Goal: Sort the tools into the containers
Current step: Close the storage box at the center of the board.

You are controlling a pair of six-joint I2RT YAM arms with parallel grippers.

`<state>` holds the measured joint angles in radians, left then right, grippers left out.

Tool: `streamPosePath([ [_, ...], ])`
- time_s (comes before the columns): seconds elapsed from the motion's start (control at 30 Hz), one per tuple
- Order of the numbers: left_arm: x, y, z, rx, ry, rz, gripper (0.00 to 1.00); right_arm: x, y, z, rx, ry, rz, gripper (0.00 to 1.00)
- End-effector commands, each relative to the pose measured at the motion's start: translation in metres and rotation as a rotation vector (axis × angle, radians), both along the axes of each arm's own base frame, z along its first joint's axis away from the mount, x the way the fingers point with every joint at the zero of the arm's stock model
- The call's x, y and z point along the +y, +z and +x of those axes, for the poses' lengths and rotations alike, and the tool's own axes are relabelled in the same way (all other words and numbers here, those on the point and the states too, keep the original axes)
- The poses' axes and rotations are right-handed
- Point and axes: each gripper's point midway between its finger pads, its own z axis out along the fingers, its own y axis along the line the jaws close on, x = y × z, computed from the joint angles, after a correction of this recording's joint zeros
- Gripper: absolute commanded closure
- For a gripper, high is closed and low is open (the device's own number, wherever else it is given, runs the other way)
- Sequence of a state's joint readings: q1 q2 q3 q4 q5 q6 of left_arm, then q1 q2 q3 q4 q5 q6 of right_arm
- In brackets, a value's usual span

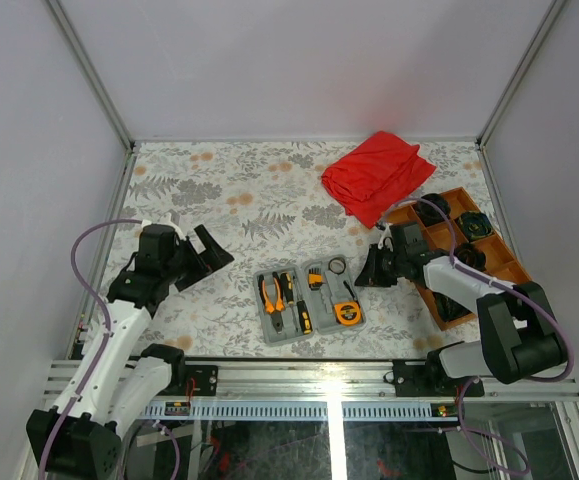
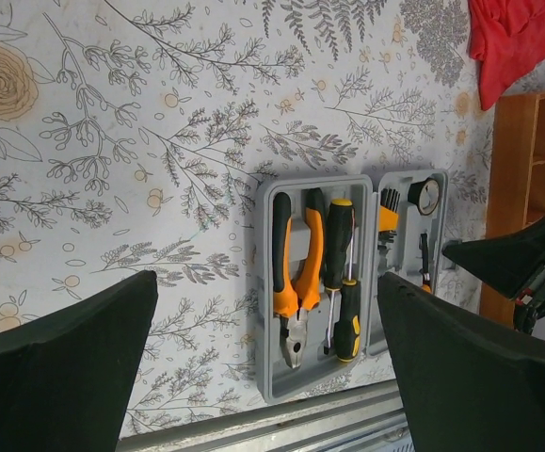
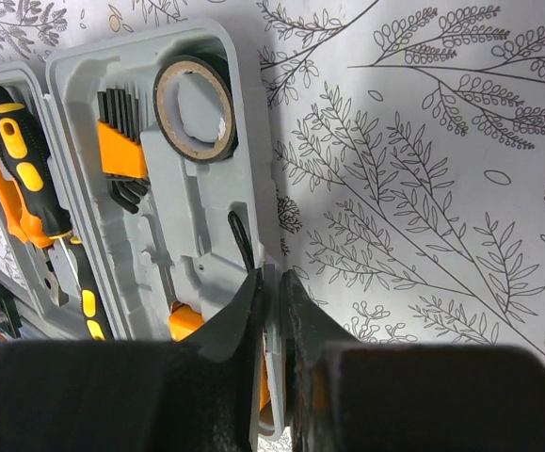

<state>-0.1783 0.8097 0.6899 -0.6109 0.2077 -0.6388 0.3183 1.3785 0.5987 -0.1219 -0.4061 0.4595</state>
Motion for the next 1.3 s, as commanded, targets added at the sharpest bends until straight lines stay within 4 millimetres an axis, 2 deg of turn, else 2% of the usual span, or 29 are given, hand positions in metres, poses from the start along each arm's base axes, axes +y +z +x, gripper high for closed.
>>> streamPosePath([
  [0.0,-0.011,0.005,0.007,-0.044,-0.027,-0.045,0.02,0.002,0.009,0.017,-0.056,-0.014,0.017,0.95],
  [0.07,-0.012,0.002,0.006,-0.036,-0.029,-0.050,0.02,0.002,0.011,0.018,-0.057,-0.043,0.034,0.99],
  [0.27,-0.021,-0.004,0.007,-0.020,-0.048,-0.092,0.02,0.001,0.020,0.026,-0.098,-0.127,0.074,1.00],
  [0.67,-0.028,-0.017,0.007,0.003,-0.063,-0.099,0.03,-0.026,0.017,0.029,-0.121,-0.245,0.019,1.00],
  [0.73,-0.029,-0.019,0.006,0.008,-0.066,-0.103,0.04,-0.024,0.017,0.029,-0.117,-0.229,0.030,1.00],
  [0.9,-0.039,-0.026,0.007,0.010,-0.098,-0.153,0.04,-0.001,0.020,0.026,-0.095,-0.092,0.125,1.00],
  [1.0,-0.046,-0.030,0.005,0.002,-0.130,-0.194,0.00,0.007,0.018,0.025,-0.068,-0.040,0.147,1.00],
  [1.27,-0.045,-0.038,0.008,0.005,-0.112,-0.189,0.00,0.016,0.013,0.022,-0.041,-0.014,0.188,1.00],
])
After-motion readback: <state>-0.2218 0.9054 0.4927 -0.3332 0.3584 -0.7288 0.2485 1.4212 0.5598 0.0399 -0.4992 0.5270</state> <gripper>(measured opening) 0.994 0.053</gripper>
